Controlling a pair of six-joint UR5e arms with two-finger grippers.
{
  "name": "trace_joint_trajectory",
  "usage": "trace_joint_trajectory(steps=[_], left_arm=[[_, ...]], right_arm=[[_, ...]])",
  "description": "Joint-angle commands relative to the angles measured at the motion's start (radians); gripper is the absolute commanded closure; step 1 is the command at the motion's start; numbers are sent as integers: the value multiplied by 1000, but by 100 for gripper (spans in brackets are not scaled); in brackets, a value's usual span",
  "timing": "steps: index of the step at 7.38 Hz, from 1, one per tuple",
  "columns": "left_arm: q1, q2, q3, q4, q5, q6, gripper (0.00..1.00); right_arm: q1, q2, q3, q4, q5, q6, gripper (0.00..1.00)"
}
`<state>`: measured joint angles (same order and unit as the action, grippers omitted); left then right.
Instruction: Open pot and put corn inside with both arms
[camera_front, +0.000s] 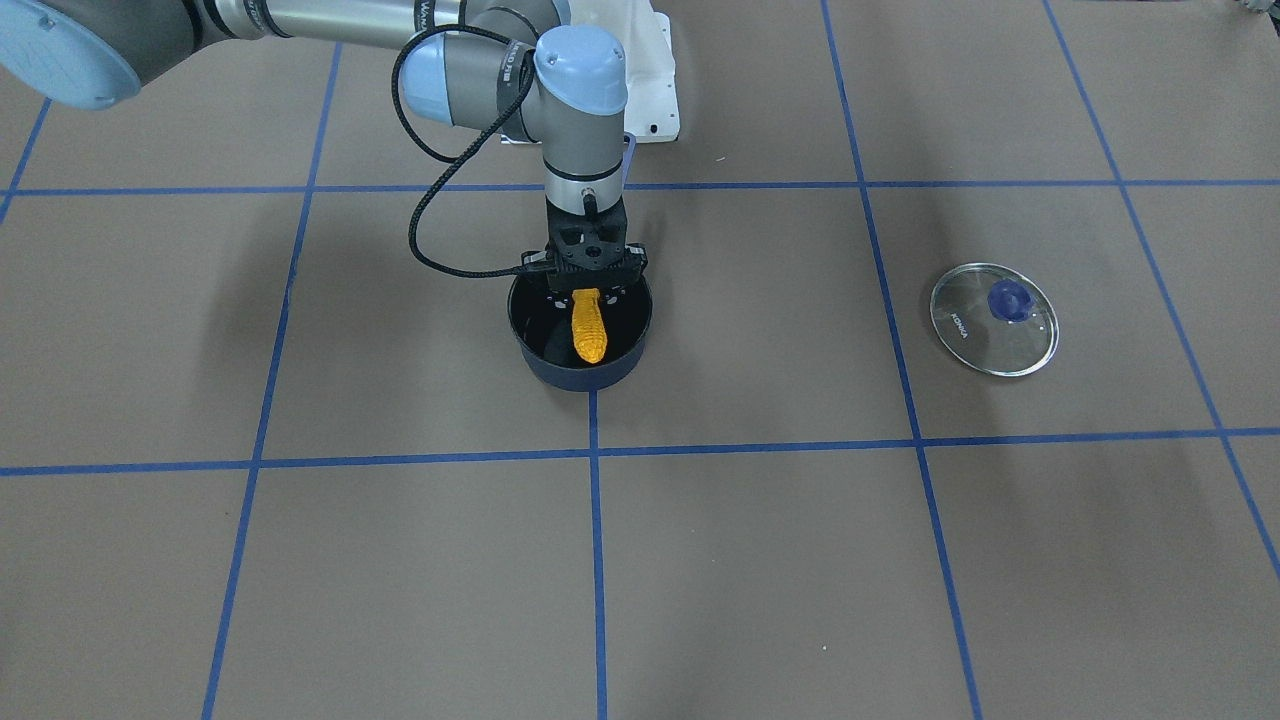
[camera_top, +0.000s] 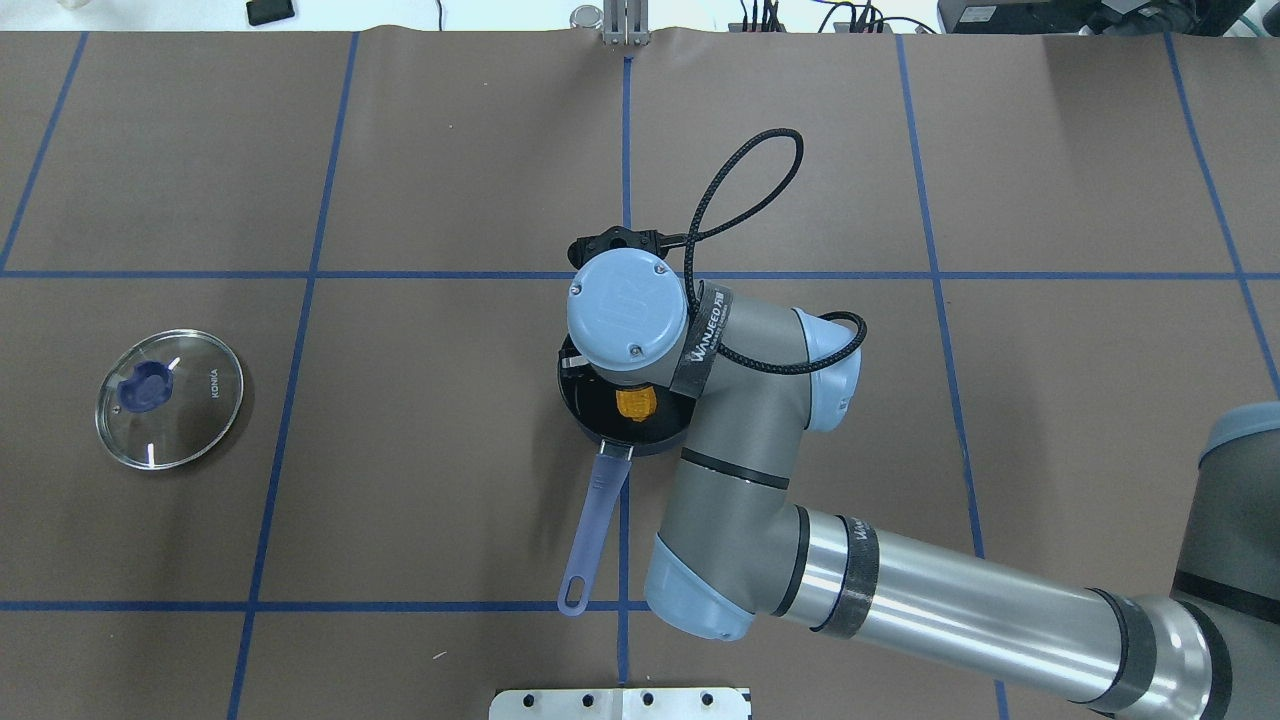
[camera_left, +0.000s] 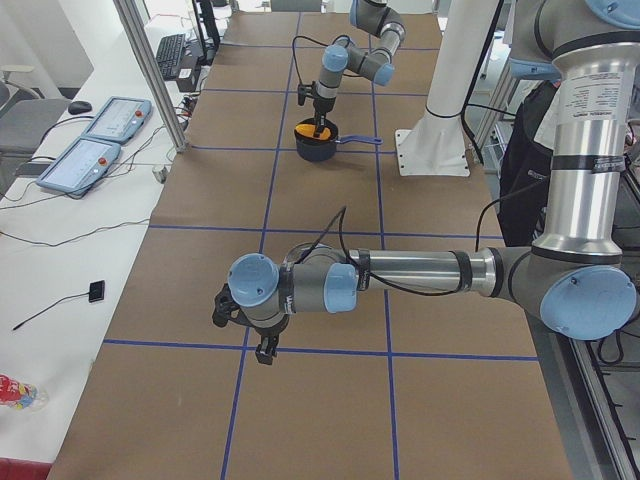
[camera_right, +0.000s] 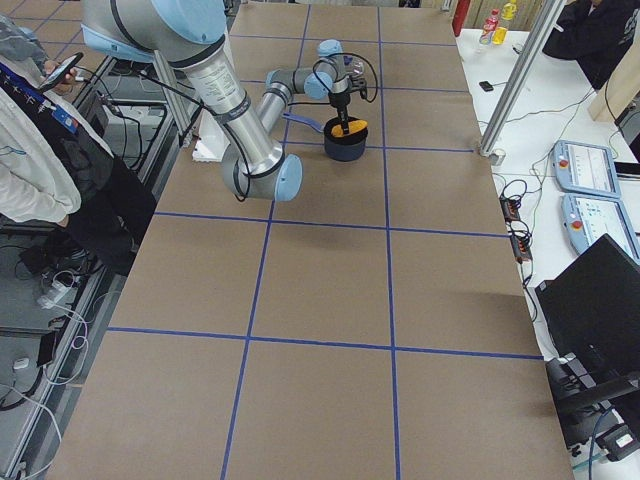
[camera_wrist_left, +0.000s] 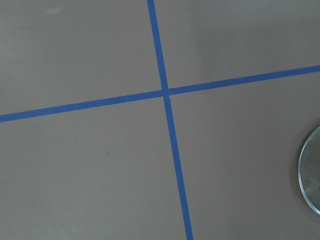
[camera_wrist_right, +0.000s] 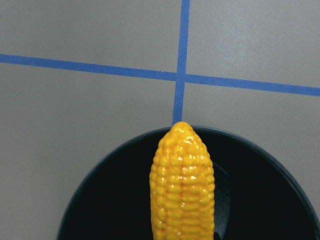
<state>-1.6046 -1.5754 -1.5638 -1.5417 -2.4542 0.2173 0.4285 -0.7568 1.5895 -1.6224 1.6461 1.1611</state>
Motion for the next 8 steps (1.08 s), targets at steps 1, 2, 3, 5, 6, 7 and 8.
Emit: trace_joint_trajectory(steps=[1, 2, 3, 5, 6, 7, 8], left_arm=[[0, 0, 1, -2, 0, 1, 2], [0, 0, -1, -2, 0, 1, 2], [0, 0, -1, -2, 0, 1, 2], [0, 0, -1, -2, 0, 1, 2], [0, 0, -1, -2, 0, -1, 2], [0, 0, 1, -2, 0, -1, 2], [0, 0, -1, 2, 1, -3, 2]], right_arm=[[-8, -21, -3, 1, 0, 2, 69], [-13, -25, -3, -4, -6, 2, 53], [-13, -27, -2, -2, -11, 2, 26], [5, -26, 10, -4, -12, 2, 0], [27, -39, 36, -17, -5, -3, 0], [68, -58, 103, -96, 59, -17, 0], [143, -70, 159, -158, 151, -27, 0]])
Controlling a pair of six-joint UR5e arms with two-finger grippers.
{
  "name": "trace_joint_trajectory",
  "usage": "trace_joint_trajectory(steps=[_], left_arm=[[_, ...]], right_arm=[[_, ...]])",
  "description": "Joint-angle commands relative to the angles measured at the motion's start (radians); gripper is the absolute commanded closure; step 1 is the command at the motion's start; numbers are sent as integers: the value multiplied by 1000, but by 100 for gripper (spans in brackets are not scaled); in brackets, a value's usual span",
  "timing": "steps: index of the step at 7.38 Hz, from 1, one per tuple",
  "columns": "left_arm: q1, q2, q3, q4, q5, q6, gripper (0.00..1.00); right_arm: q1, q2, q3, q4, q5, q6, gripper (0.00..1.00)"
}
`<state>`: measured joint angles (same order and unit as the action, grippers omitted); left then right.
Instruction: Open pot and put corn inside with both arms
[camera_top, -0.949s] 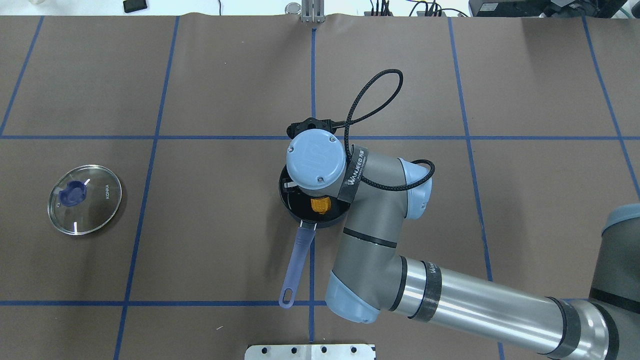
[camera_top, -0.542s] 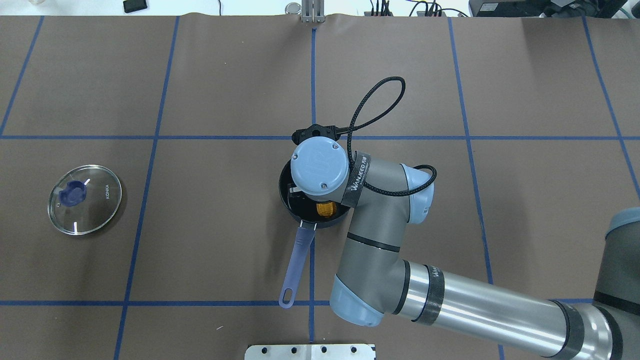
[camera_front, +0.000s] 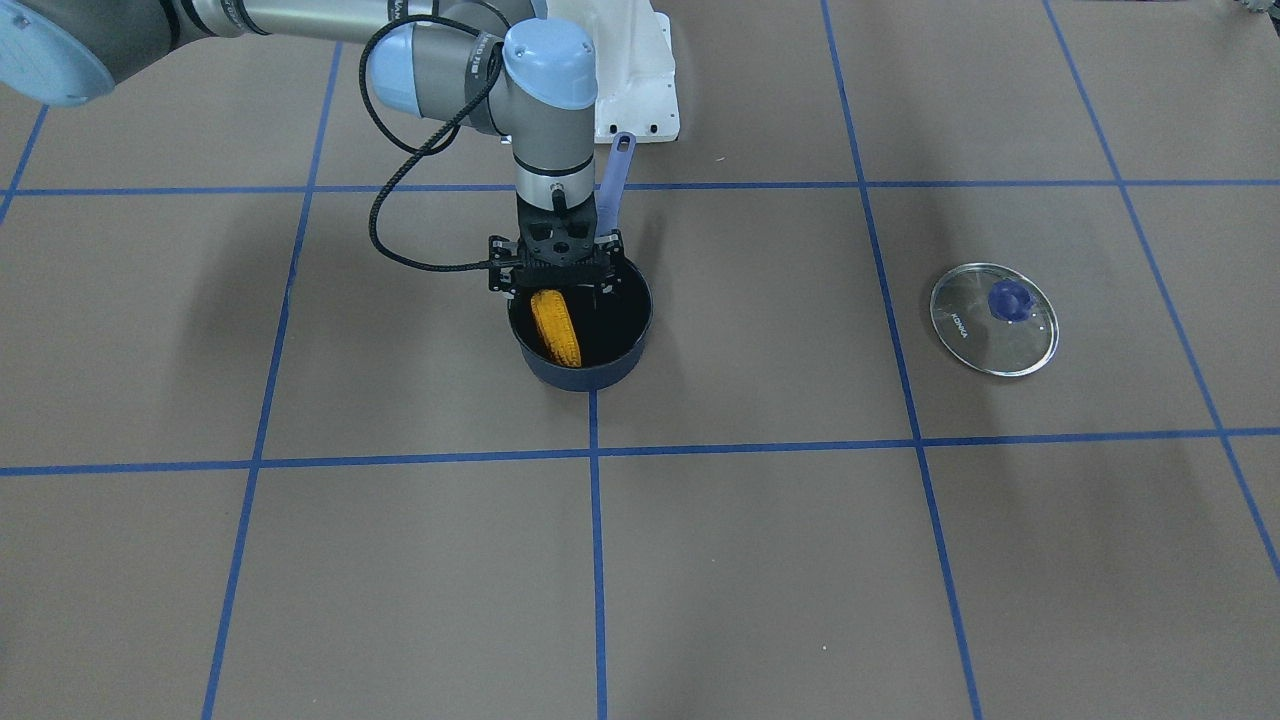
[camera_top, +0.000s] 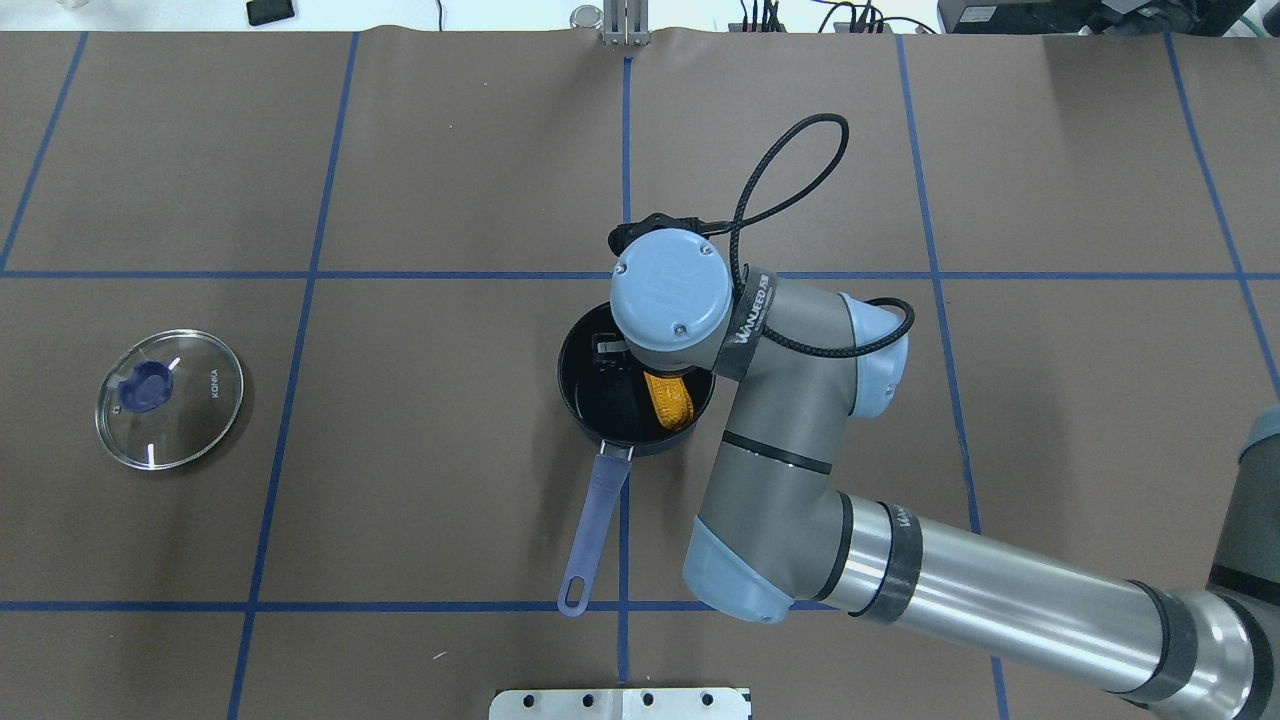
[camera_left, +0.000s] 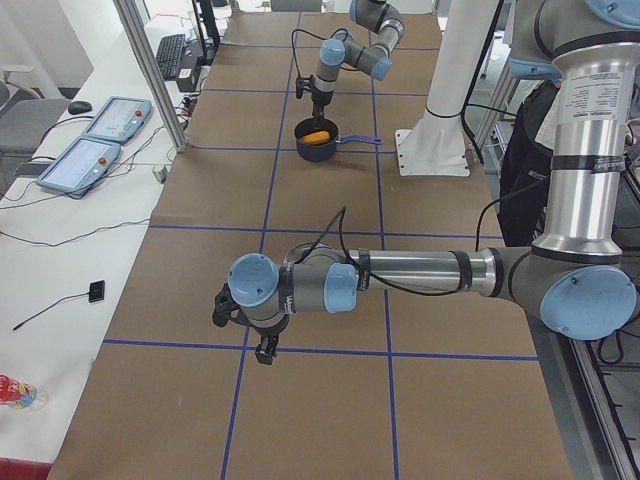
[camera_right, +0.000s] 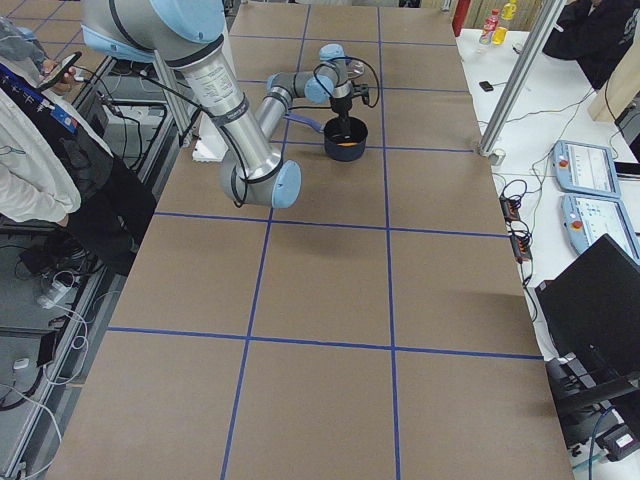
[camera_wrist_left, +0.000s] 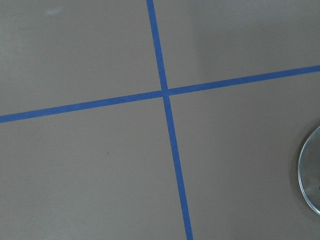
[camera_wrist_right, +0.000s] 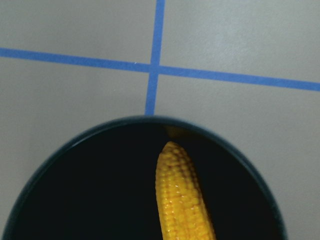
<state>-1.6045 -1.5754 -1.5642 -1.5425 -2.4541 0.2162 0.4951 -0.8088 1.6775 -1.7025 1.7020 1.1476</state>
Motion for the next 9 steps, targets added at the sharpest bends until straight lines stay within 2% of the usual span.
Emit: trace_joint_trajectory(steps=[1, 3, 5, 6, 9], left_arm=[[0, 0, 0, 10, 7, -1, 2], [-2, -17, -10, 80, 26, -3, 2], [-3, 20, -100, 94, 151, -1, 2], [-2, 21, -100, 90, 153, 0, 2], [-2, 17, -103, 81, 152, 8, 2]], right_arm=[[174, -57, 102, -85, 153, -110, 0], [430, -180, 103, -82, 322, -520, 0], [638, -341, 102, -71, 451, -853, 0], [701, -416, 105, -71, 479, -943, 0], [912, -657, 105, -68, 478, -1252, 0]])
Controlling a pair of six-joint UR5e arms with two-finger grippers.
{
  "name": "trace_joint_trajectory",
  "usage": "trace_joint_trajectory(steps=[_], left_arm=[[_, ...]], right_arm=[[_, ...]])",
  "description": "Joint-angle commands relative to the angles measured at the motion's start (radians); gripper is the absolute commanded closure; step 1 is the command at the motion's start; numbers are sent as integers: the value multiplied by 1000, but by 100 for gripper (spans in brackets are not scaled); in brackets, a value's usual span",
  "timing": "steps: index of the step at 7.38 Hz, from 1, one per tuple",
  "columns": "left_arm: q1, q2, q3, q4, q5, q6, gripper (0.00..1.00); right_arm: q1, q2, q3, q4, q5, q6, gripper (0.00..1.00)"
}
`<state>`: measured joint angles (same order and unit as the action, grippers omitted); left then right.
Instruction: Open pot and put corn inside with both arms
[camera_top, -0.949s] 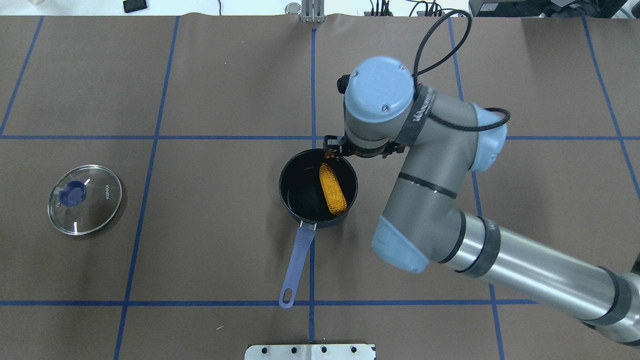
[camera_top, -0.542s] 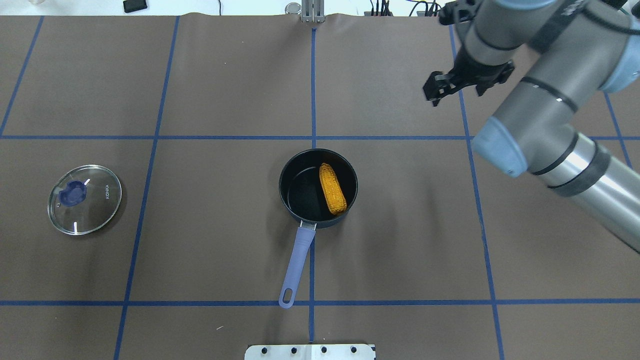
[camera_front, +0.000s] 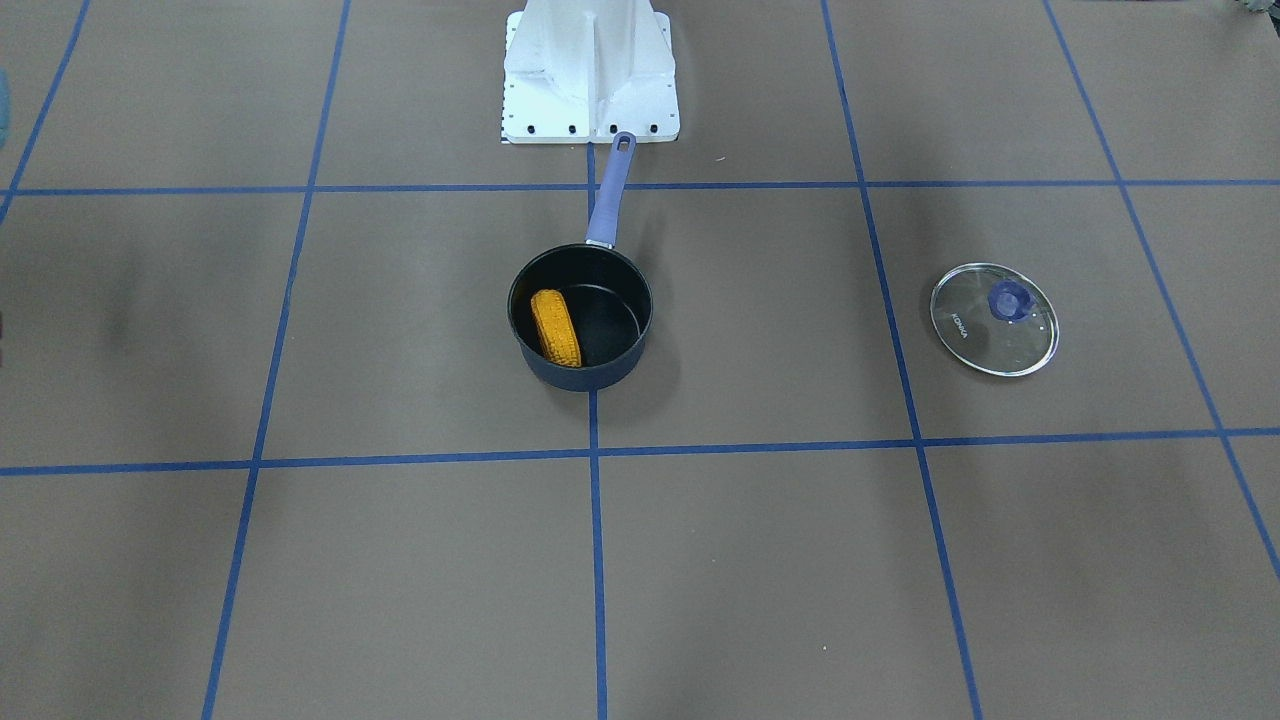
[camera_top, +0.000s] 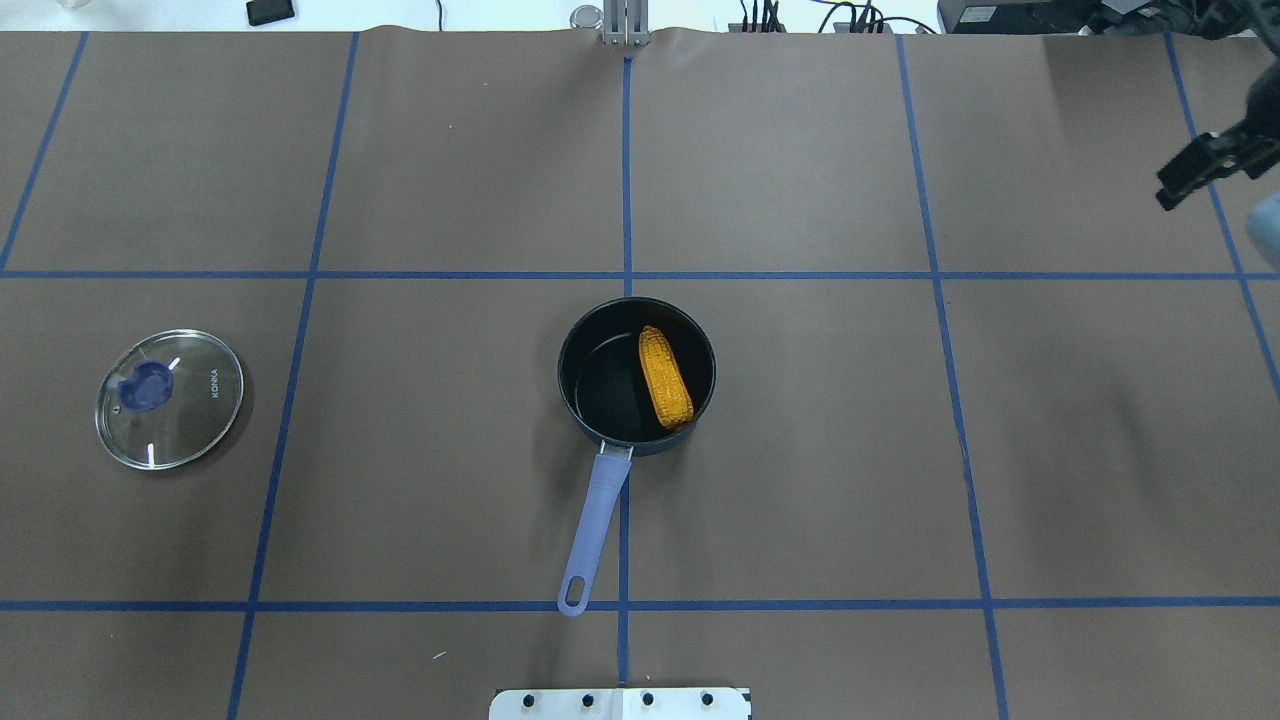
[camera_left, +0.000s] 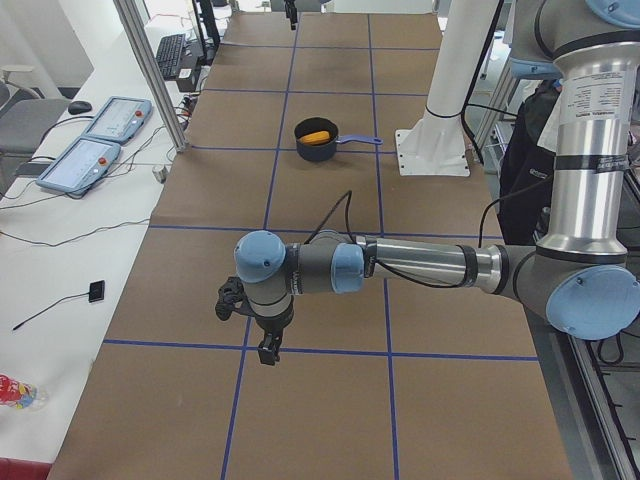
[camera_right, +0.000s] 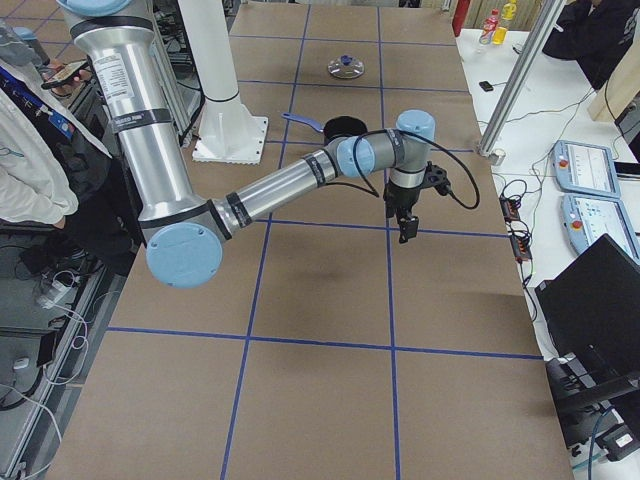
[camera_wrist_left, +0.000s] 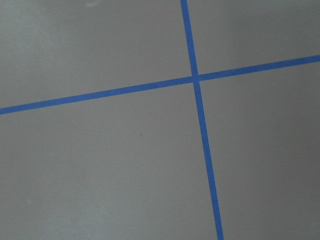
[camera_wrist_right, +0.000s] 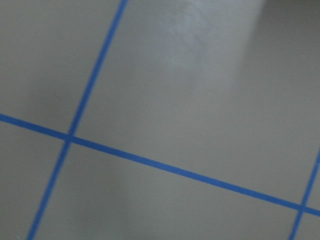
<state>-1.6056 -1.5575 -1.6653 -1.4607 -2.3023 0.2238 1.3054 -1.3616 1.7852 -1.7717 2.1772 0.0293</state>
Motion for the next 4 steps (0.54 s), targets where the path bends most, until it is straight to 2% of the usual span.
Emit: trace_joint_trajectory(steps=[1, 2, 4], left_arm=[[1, 4, -1, -6, -8, -6, 2], [1, 4, 7, -9, -8, 2, 2], [1, 4, 2, -39, -8, -3, 2]], right_arm=[[185, -178, -9, 11, 1, -210, 0], [234, -239, -7, 11, 3, -221, 0], [244, -287, -16, 11, -2, -209, 0]])
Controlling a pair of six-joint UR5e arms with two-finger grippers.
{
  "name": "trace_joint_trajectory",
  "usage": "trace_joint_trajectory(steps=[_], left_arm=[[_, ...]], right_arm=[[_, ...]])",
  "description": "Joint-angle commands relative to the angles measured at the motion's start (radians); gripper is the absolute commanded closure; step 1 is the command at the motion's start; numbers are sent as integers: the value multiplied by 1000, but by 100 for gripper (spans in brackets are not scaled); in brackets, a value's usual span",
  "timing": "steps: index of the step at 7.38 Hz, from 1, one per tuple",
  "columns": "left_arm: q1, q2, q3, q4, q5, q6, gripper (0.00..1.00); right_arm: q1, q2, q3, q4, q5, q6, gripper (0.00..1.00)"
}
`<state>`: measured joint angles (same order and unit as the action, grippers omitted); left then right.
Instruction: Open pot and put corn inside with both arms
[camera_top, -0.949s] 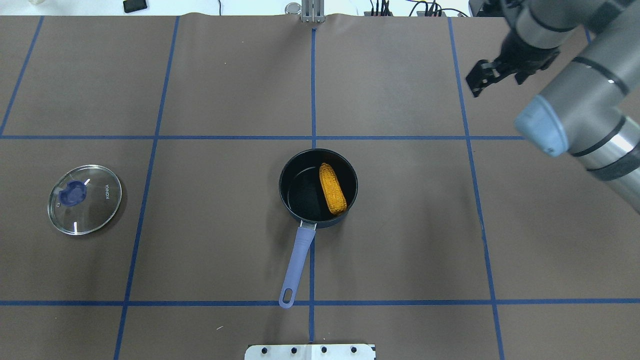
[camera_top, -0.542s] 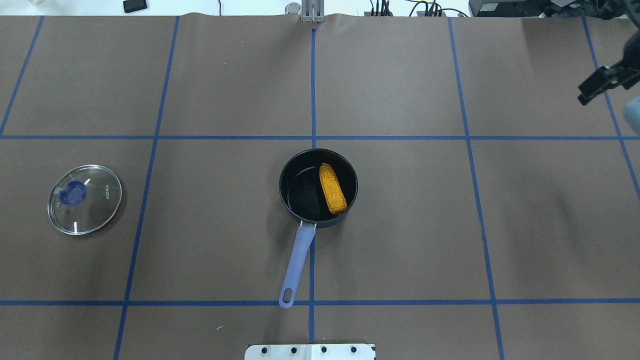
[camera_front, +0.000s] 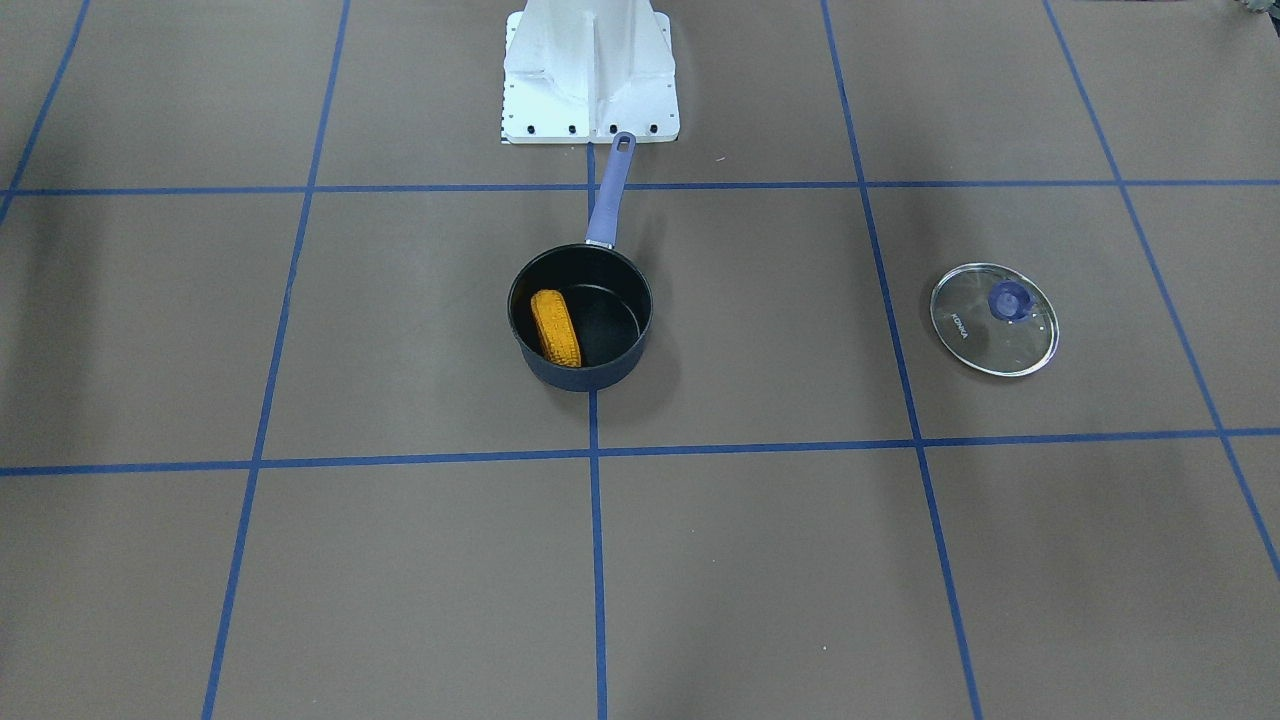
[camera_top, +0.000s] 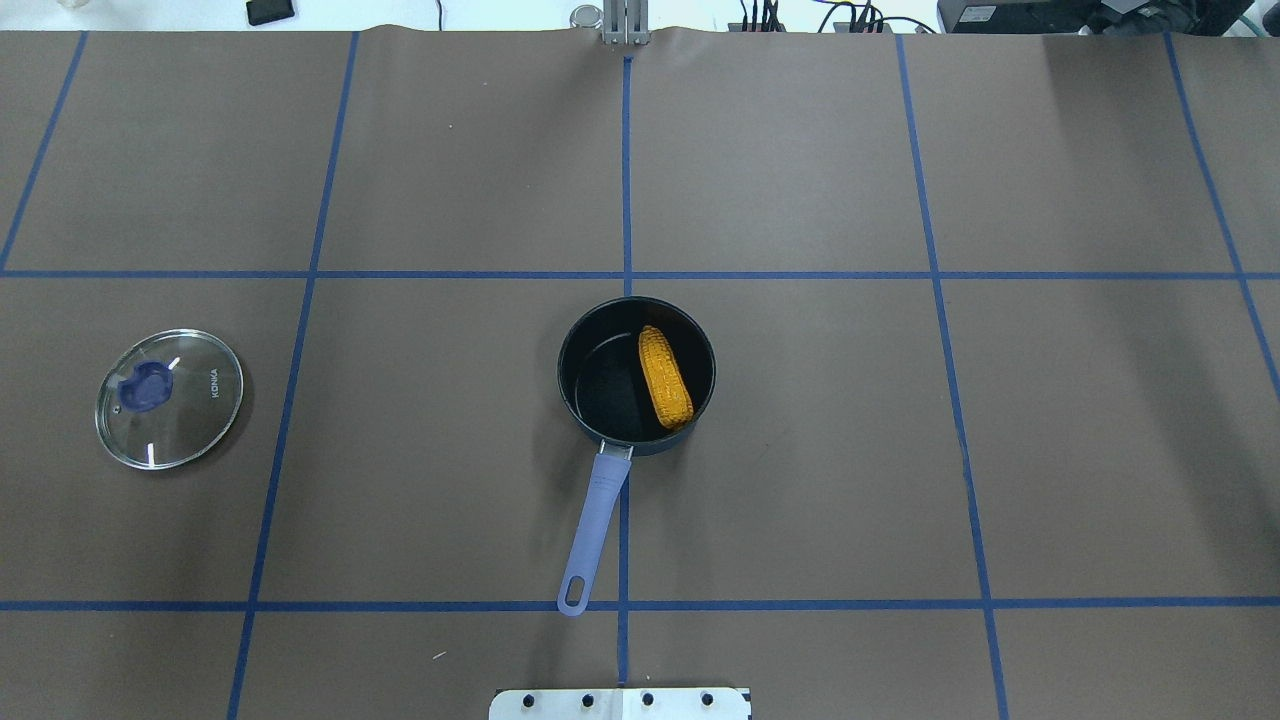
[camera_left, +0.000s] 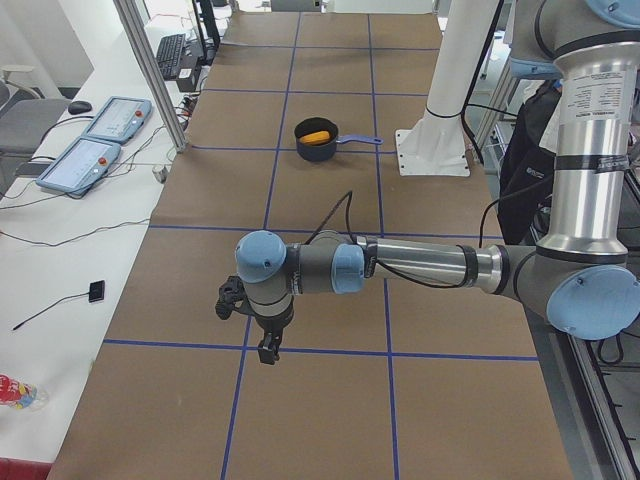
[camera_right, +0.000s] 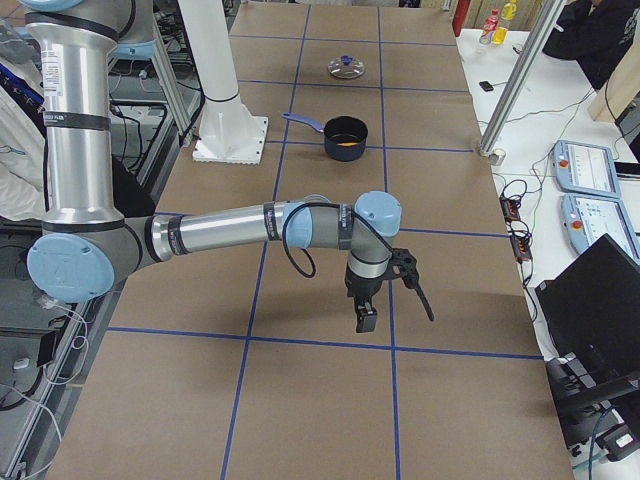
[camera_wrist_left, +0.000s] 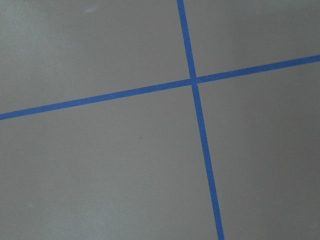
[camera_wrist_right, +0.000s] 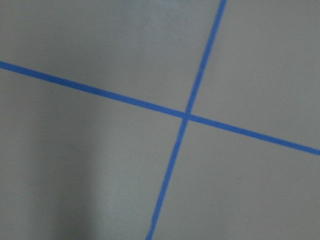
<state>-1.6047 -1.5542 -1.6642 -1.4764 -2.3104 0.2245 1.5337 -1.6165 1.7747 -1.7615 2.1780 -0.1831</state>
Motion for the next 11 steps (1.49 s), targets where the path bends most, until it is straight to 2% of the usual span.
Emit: trace_joint_trajectory(steps=[1, 3, 6, 11], left_arm=[[0, 2, 11, -39, 0, -7, 2], [0, -3, 0, -39, -1, -4, 2], [0, 0, 30, -175, 5, -4, 2], [-3, 63, 44, -171, 9, 2, 2]], right_arm=[[22, -33, -12, 0, -3, 5, 0], [22, -31, -14, 0, -3, 4, 0], [22, -31, -23, 0, 2, 4, 0], [22, -33, -31, 0, 6, 5, 0]])
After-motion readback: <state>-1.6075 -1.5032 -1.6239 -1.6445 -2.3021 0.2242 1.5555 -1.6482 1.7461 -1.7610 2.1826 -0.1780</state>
